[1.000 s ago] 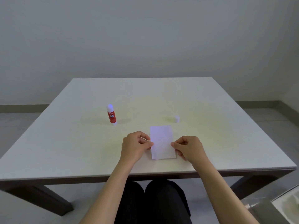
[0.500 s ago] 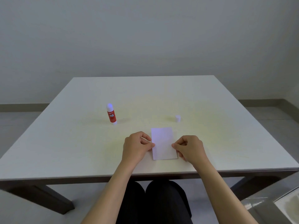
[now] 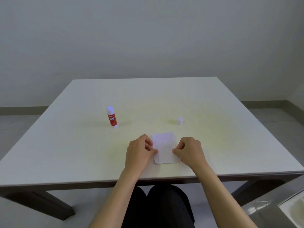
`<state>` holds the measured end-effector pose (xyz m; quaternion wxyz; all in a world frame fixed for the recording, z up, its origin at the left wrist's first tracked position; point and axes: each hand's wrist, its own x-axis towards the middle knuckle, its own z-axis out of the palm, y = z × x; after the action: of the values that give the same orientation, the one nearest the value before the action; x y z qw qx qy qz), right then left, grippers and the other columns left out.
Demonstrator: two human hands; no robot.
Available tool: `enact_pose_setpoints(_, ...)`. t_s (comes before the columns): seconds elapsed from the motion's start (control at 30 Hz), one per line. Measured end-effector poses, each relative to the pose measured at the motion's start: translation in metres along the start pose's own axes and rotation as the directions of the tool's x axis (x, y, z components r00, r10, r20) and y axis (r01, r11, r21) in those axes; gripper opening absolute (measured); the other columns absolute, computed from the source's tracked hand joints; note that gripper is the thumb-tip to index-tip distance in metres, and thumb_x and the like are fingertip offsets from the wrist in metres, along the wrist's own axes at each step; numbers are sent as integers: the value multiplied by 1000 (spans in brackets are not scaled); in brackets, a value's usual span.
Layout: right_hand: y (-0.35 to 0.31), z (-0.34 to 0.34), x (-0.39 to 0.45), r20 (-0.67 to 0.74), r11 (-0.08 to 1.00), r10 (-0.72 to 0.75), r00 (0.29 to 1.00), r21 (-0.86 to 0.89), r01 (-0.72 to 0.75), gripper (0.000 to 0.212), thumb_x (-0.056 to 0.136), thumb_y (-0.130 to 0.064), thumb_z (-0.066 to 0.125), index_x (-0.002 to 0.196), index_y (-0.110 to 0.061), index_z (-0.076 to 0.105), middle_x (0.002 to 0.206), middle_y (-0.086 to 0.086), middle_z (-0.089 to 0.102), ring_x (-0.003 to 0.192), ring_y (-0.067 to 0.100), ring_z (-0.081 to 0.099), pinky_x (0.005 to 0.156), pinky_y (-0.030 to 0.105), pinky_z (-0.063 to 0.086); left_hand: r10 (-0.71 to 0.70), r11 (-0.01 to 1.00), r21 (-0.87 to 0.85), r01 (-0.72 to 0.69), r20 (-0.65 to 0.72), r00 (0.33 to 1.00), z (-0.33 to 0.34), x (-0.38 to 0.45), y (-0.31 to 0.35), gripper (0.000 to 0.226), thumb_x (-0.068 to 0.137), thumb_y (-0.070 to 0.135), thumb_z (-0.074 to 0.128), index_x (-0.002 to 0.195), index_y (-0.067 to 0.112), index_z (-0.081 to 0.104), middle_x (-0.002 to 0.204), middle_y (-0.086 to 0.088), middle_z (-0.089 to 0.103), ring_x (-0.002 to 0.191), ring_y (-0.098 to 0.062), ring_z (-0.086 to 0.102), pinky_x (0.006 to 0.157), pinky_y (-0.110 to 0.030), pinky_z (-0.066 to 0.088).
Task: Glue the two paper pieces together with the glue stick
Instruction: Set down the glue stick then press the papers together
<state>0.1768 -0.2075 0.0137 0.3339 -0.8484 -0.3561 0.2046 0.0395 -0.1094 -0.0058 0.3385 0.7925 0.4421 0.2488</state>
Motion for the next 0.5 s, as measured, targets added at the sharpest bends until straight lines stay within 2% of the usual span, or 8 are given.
enact_pose_setpoints(0.1,0,0,1,-4,1000,-1,1000,-5,1,34,77,-4,64,56,-15,39,59,0,49,64,27,57,58,26,40,56,996,72,-55,-11,998,-2,1,0,31,69,21,80,89,21,56,82,6,56,71,-12,55,61,-27,45)
enact_pose_setpoints(0.2,-1,-2,1,-6,1000,-6,1000,-16,6,37,77,-5,66,59,-15,36,59,1,47,67,29,59,59,29,41,107,963,245,-111,28,994,-4,3,1,45,74,31,75,114,27,56,109,10,50,97,-11,54,64,-22,39)
enact_pose_setpoints(0.3,-1,-2,1,-4,1000,-9,1000,-14,9,38,78,-4,66,60,-15,34,59,1,45,69,32,63,58,29,41,183,909,361,-209,107,977,-8,7,0,58,81,37,67,135,29,46,137,13,44,123,-13,44,86,-27,41)
enact_pose_setpoints(0.4,-1,-1,2,-5,999,-25,1000,-21,25,38,78,-4,66,60,-16,34,59,1,45,73,34,65,59,29,41,246,824,435,-365,306,920,-10,14,-1,57,92,35,54,145,30,34,156,13,28,145,-14,18,112,-33,23)
enact_pose_setpoints(0.5,-1,-1,2,-2,1000,-17,1000,-22,17,38,78,-4,66,60,-16,35,59,0,46,69,31,62,59,29,42,228,769,465,-439,442,867,-12,18,-4,51,97,37,43,146,31,29,158,16,20,149,-14,2,119,-39,8)
